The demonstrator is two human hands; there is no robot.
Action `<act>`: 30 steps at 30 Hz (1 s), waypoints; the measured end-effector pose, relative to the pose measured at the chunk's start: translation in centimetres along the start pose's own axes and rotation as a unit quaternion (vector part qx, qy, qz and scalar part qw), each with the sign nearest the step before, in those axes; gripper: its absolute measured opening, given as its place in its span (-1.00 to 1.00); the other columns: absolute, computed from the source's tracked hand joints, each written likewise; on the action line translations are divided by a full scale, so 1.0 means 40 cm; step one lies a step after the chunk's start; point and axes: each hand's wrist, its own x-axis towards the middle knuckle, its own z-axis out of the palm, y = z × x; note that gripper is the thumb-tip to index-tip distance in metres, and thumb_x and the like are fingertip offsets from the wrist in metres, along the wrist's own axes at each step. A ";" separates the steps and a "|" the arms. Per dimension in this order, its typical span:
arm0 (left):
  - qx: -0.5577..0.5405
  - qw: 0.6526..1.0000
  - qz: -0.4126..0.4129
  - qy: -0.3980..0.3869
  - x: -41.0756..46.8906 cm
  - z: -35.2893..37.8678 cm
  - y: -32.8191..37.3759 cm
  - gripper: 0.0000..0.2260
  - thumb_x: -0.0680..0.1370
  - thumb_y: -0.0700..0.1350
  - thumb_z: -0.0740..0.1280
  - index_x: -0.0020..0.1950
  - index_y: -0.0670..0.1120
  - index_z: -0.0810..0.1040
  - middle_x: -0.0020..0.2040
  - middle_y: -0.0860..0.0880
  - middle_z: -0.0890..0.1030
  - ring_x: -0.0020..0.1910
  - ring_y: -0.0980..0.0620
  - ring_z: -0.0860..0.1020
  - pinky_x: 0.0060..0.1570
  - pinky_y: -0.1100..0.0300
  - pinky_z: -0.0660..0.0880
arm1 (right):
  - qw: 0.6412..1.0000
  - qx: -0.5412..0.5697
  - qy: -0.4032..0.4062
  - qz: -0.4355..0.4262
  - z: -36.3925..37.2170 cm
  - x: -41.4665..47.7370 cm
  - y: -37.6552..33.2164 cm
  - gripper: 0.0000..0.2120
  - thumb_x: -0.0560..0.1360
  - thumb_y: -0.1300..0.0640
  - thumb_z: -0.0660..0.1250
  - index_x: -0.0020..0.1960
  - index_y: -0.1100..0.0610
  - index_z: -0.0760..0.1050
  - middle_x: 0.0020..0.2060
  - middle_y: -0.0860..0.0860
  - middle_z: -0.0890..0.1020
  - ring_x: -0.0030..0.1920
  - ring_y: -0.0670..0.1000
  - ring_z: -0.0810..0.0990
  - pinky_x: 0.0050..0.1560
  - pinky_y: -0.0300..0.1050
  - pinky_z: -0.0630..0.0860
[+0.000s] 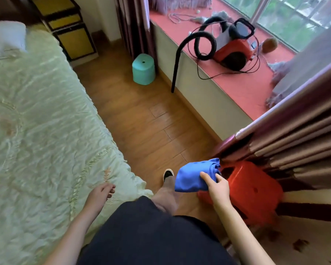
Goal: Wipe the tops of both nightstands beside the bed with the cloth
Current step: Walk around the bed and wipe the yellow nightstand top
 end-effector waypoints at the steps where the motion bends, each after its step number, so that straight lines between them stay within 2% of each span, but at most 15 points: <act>1: -0.010 1.000 -0.006 0.001 0.027 0.018 0.027 -0.80 0.60 -0.13 0.23 -0.07 -0.12 0.63 -0.12 -0.12 0.64 -0.17 -0.10 0.56 -0.15 0.09 0.43 | 1.000 -0.008 -0.002 -0.001 0.002 0.049 -0.020 -0.91 0.43 0.18 0.44 -0.19 0.20 0.62 -0.25 0.07 0.68 -0.22 -0.02 0.58 -0.17 -0.18 0.50; 3: -0.031 0.999 -0.015 0.004 0.088 0.054 0.093 -0.81 0.60 -0.12 0.22 -0.05 -0.11 0.63 -0.09 -0.11 0.65 -0.14 -0.09 0.57 -0.13 0.10 0.44 | 1.000 -0.021 0.001 0.001 0.004 0.145 -0.067 -0.89 0.44 0.21 0.43 -0.24 0.20 0.59 -0.32 0.06 0.63 -0.28 -0.03 0.53 -0.32 -0.34 0.45; 4: -0.040 0.999 -0.016 0.003 0.121 0.072 0.133 -0.80 0.60 -0.11 0.22 -0.05 -0.11 0.63 -0.08 -0.11 0.65 -0.14 -0.07 0.57 -0.12 0.11 0.45 | 1.000 -0.027 0.004 -0.002 0.001 0.190 -0.096 -0.87 0.45 0.21 0.43 -0.26 0.20 0.57 -0.34 0.05 0.61 -0.30 -0.04 0.50 -0.37 -0.36 0.42; 8: -0.046 0.999 0.002 -0.009 0.249 0.131 0.328 -0.79 0.59 -0.10 0.22 -0.08 -0.08 0.64 -0.07 -0.08 0.65 -0.09 -0.05 0.57 -0.07 0.12 0.45 | 0.998 -0.052 0.039 0.013 -0.024 0.374 -0.204 -0.86 0.45 0.20 0.44 -0.25 0.22 0.57 -0.28 0.11 0.62 -0.22 0.02 0.52 -0.18 -0.10 0.45; 12: -0.024 0.998 0.044 -0.025 0.358 0.152 0.535 -0.78 0.61 -0.09 0.19 -0.09 -0.04 0.63 -0.08 -0.02 0.64 -0.03 -0.01 0.59 0.01 0.06 0.46 | 0.996 -0.059 0.068 0.012 -0.024 0.548 -0.342 -0.83 0.43 0.11 0.45 -0.27 0.17 0.56 -0.23 0.11 0.64 -0.15 0.10 0.59 -0.04 -0.03 0.51; 15: -0.015 0.998 0.059 -0.021 0.433 0.143 0.645 -0.75 0.52 0.07 0.18 -0.11 0.03 0.63 -0.10 0.04 0.65 -0.02 -0.02 0.60 0.10 -0.02 0.51 | 0.996 -0.067 0.058 0.013 0.003 0.672 -0.442 -0.77 0.42 0.07 0.45 -0.31 0.15 0.49 -0.34 0.09 0.55 -0.22 0.08 0.49 -0.20 -0.06 0.43; 17: -0.023 0.998 0.059 -0.012 0.487 0.136 0.696 -0.70 0.43 0.18 0.15 -0.15 0.09 0.63 -0.11 0.06 0.66 -0.02 -0.01 0.61 0.11 -0.04 0.53 | 0.995 -0.077 0.060 0.015 0.036 0.763 -0.514 -0.67 0.32 -0.03 0.47 -0.31 0.24 0.50 -0.37 0.10 0.54 -0.24 0.06 0.47 -0.20 -0.03 0.43; 20: -0.038 0.998 0.042 0.007 0.583 0.129 0.760 -0.71 0.42 0.19 0.14 -0.15 0.13 0.63 -0.10 0.07 0.65 -0.03 0.02 0.60 0.11 -0.04 0.53 | 0.996 -0.089 0.027 0.007 0.119 0.912 -0.608 -0.65 0.41 0.09 0.45 -0.14 0.42 0.52 -0.31 0.14 0.53 -0.25 0.05 0.45 -0.30 -0.15 0.42; 23: -0.056 0.998 0.009 0.039 0.673 0.125 0.837 -0.76 0.52 0.09 0.17 -0.10 0.09 0.62 -0.06 0.03 0.65 -0.02 0.00 0.59 0.12 -0.01 0.50 | 0.994 -0.107 -0.023 -0.017 0.251 1.068 -0.723 -0.72 0.46 0.18 0.42 -0.16 0.43 0.51 -0.36 0.12 0.49 -0.31 0.04 0.41 -0.36 -0.18 0.38; 26: -0.095 0.991 -0.037 0.088 0.753 0.106 0.904 -0.78 0.61 -0.08 0.19 -0.03 -0.08 0.62 0.00 -0.11 0.64 0.04 -0.09 0.59 0.06 0.04 0.47 | 0.986 -0.139 -0.083 -0.036 0.418 1.200 -0.846 -0.84 0.46 0.17 0.42 -0.13 0.29 0.58 -0.22 0.16 0.62 -0.19 0.08 0.54 -0.11 -0.07 0.49; 28: -0.126 0.982 -0.072 0.122 0.786 0.082 0.933 -0.80 0.61 -0.09 0.20 -0.06 -0.02 0.62 0.00 -0.06 0.64 0.06 -0.06 0.58 0.10 0.03 0.46 | 0.978 -0.153 -0.132 -0.052 0.533 1.254 -0.934 -0.92 0.45 0.18 0.44 -0.11 0.19 0.60 -0.17 0.13 0.66 -0.10 0.09 0.59 0.05 0.02 0.53; 30: -0.161 0.969 -0.093 0.165 0.816 0.052 0.956 -0.81 0.60 -0.07 0.22 -0.10 0.09 0.61 0.01 0.04 0.64 0.09 -0.01 0.58 0.20 0.02 0.46 | 0.967 -0.156 -0.191 -0.066 0.654 1.296 -1.029 -0.95 0.44 0.20 0.45 -0.12 0.16 0.60 -0.22 0.06 0.66 -0.11 0.06 0.60 0.01 0.00 0.54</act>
